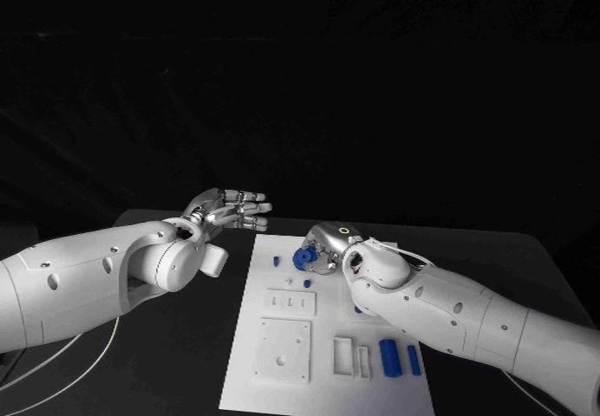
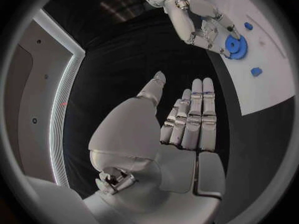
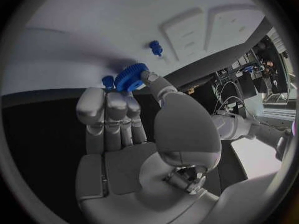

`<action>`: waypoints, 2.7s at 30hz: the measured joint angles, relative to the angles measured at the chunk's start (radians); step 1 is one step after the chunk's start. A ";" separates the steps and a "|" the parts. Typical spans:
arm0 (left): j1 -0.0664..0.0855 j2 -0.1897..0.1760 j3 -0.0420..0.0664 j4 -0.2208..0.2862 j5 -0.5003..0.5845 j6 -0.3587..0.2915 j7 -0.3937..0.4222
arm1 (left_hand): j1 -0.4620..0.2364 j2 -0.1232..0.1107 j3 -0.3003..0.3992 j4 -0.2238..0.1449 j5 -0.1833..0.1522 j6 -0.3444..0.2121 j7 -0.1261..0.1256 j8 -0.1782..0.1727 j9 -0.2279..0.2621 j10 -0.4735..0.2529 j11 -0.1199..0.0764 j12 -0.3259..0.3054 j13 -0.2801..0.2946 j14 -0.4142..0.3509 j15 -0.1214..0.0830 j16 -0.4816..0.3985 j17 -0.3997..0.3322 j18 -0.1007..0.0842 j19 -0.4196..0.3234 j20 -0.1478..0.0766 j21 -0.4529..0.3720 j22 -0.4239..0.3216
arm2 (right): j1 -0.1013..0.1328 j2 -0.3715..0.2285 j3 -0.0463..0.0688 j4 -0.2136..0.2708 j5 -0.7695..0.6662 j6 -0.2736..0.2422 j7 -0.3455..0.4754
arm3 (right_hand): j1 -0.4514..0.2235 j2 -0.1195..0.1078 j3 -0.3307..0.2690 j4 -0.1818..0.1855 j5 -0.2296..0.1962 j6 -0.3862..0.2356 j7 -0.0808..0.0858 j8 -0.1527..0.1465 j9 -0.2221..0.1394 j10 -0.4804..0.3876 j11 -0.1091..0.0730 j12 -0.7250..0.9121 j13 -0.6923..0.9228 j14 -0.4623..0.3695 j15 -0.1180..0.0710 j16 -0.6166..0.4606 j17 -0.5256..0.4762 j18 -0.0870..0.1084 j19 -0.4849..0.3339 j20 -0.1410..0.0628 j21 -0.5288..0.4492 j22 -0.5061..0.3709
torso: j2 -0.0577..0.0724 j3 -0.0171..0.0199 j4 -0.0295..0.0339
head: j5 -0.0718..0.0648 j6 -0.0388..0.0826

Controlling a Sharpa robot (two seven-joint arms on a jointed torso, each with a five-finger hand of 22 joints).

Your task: Assemble the parts on the task board

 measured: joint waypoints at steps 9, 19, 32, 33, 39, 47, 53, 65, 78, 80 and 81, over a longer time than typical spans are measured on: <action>0.000 0.006 0.000 -0.002 -0.001 0.003 -0.003 | 0.000 0.000 0.000 0.000 0.000 0.000 0.000 0.000 0.000 0.000 0.000 0.000 0.000 0.000 0.000 0.000 0.000 0.000 0.000 0.000 0.000 0.000 | 0.004 0.014 -0.009 -0.035 0.000 0.011 -0.005 | 0.000 0.000 -0.010 0.010 0.000 -0.010 0.006 0.001 -0.001 -0.003 0.002 -0.001 -0.004 0.000 0.000 -0.008 -0.004 0.000 0.000 0.000 -0.006 0.000 | 0.000 0.0012 0.0002 | -0.002 0.003; 0.000 0.006 0.000 -0.003 -0.001 0.006 -0.007 | 0.000 0.000 0.000 0.000 0.000 0.000 0.000 0.000 0.000 0.000 0.000 0.000 0.000 0.000 0.000 0.000 0.000 0.000 0.000 0.000 0.000 0.000 | 0.004 0.018 -0.011 -0.038 -0.002 0.008 -0.016 | 0.000 0.000 0.004 0.015 -0.005 -0.012 0.005 0.002 0.001 -0.004 0.004 -0.004 -0.004 0.000 0.000 -0.008 -0.004 0.000 0.000 0.000 -0.010 0.000 | 0.000 0.0010 0.0010 | -0.004 0.003; 0.000 0.005 0.000 -0.003 -0.004 0.010 -0.010 | 0.000 0.000 0.000 0.000 0.006 0.000 0.000 0.000 0.000 0.000 0.000 0.000 0.000 0.000 0.000 0.000 0.000 0.000 0.000 0.000 0.000 0.000 | 0.003 0.012 -0.012 -0.040 0.018 0.024 -0.015 | -0.108 -0.004 -0.056 0.214 -0.179 -0.058 0.011 0.006 0.000 -0.011 0.011 -0.011 -0.014 0.000 0.000 -0.012 -0.002 0.000 0.000 0.000 -0.017 0.000 | -0.001 0.0008 -0.0012 | -0.002 0.004; 0.000 0.005 0.000 -0.003 -0.004 0.010 -0.010 | 0.000 0.000 0.000 0.000 0.006 0.000 0.000 0.000 0.000 0.000 0.000 0.000 0.000 0.000 0.000 0.000 0.000 0.000 0.000 0.000 0.000 0.000 | 0.003 0.010 -0.012 -0.038 0.022 0.028 -0.015 | -0.109 -0.006 -0.083 0.242 -0.187 -0.058 0.011 0.005 -0.001 -0.011 0.011 -0.011 -0.015 0.000 0.000 -0.012 0.000 0.000 0.000 0.000 -0.017 0.000 | -0.001 0.0008 -0.0012 | -0.003 0.004; 0.000 0.005 0.000 -0.002 -0.004 0.013 -0.012 | 0.000 0.000 0.000 0.000 0.006 -0.003 0.003 0.000 0.000 -0.004 0.004 0.000 0.000 -0.004 0.004 0.000 0.000 0.000 0.000 0.000 0.000 0.000 | 0.003 -0.006 -0.014 -0.025 0.036 0.036 -0.015 | -0.084 -0.010 -0.124 0.284 -0.203 -0.058 0.011 0.005 0.001 -0.011 0.011 -0.011 -0.016 0.000 0.000 -0.002 0.008 0.000 0.000 0.000 -0.010 0.000 | -0.001 0.0009 -0.0014 | -0.003 0.000; 0.000 0.003 0.000 -0.002 -0.009 0.021 -0.015 | 0.005 0.005 0.000 -0.006 0.006 -0.007 0.000 0.000 0.000 -0.004 0.004 0.000 0.000 -0.004 0.004 0.000 0.000 0.000 0.000 0.000 0.000 0.000 | -0.004 -0.037 -0.016 0.010 0.051 0.011 -0.021 | -0.079 -0.016 -0.102 0.267 -0.224 -0.054 0.008 0.007 0.002 -0.011 0.011 -0.007 -0.015 0.000 0.000 0.000 0.010 0.000 0.000 0.000 -0.006 0.000 | -0.001 0.0013 -0.0019 | -0.005 0.003; 0.000 -0.002 0.000 0.001 -0.016 0.026 -0.015 | 0.005 0.005 0.000 -0.006 0.012 -0.007 0.000 0.000 -0.001 -0.004 0.004 0.000 0.000 -0.004 0.004 0.000 0.000 0.000 0.000 0.000 0.000 0.000 | -0.013 -0.085 -0.011 0.063 0.056 -0.085 -0.024 | -0.043 -0.036 -0.075 0.222 -0.179 -0.048 0.002 0.007 0.002 -0.010 0.010 -0.007 -0.013 0.000 0.000 0.000 0.009 0.000 0.000 0.000 -0.002 0.000 | -0.001 0.0032 -0.0016 | -0.003 0.006; 0.000 -0.010 0.000 0.000 -0.029 0.029 -0.002 | 0.002 0.017 -0.004 -0.018 0.012 0.001 0.000 0.000 -0.001 -0.001 0.001 0.000 0.000 -0.004 0.004 0.000 0.000 0.000 0.000 0.000 0.006 0.000 | -0.022 -0.253 0.106 0.134 0.166 -0.233 0.032 | 0.018 -0.041 -0.098 0.109 -0.103 -0.030 0.006 0.007 0.002 0.013 0.009 0.028 0.018 0.000 0.000 0.009 0.013 0.000 0.000 0.000 0.007 -0.001 | -0.006 0.0051 -0.0208 | -0.004 0.015; 0.000 -0.012 0.000 -0.021 -0.023 0.016 0.075 | -0.002 0.039 0.013 -0.049 0.026 0.073 -0.012 0.000 0.002 0.074 -0.024 0.000 0.000 0.040 -0.021 0.016 0.002 -0.008 0.011 -0.029 0.064 0.029 | -0.030 -0.347 0.131 -0.050 0.457 -0.137 0.340 | 0.083 0.075 -0.350 -0.064 0.122 -0.018 0.004 0.007 0.001 0.013 0.009 0.034 0.025 0.000 0.000 0.008 0.029 0.000 0.000 0.000 0.007 -0.001 | -0.008 0.0159 -0.0419 | -0.005 0.022; 0.000 -0.012 0.000 -0.025 -0.022 0.016 0.083 | -0.006 0.043 0.013 -0.049 0.026 0.073 -0.012 0.000 0.003 0.074 -0.024 0.000 0.000 0.040 -0.021 0.016 0.002 -0.008 0.011 -0.029 0.064 0.030 | -0.030 -0.351 0.131 -0.076 0.483 -0.111 0.367 | 0.083 0.075 -0.350 -0.069 0.122 -0.018 0.004 0.007 0.001 0.013 0.009 0.032 0.025 0.000 0.000 0.009 0.030 0.000 0.000 0.000 0.009 -0.001 | -0.009 0.0165 -0.0419 | -0.007 0.022; 0.000 -0.011 0.000 -0.027 -0.021 0.016 0.086 | -0.006 0.043 0.013 -0.049 0.026 0.073 -0.012 0.000 0.002 0.074 -0.024 0.000 0.000 0.040 -0.021 0.016 0.002 -0.008 0.011 -0.029 0.064 0.030 | -0.030 -0.352 0.132 -0.084 0.492 -0.100 0.377 | 0.083 0.075 -0.350 -0.073 0.122 -0.018 0.005 0.007 0.001 0.013 0.009 0.032 0.025 0.000 0.000 0.008 0.031 0.000 0.000 0.000 0.009 -0.001 | -0.009 0.0167 -0.0418 | -0.009 0.021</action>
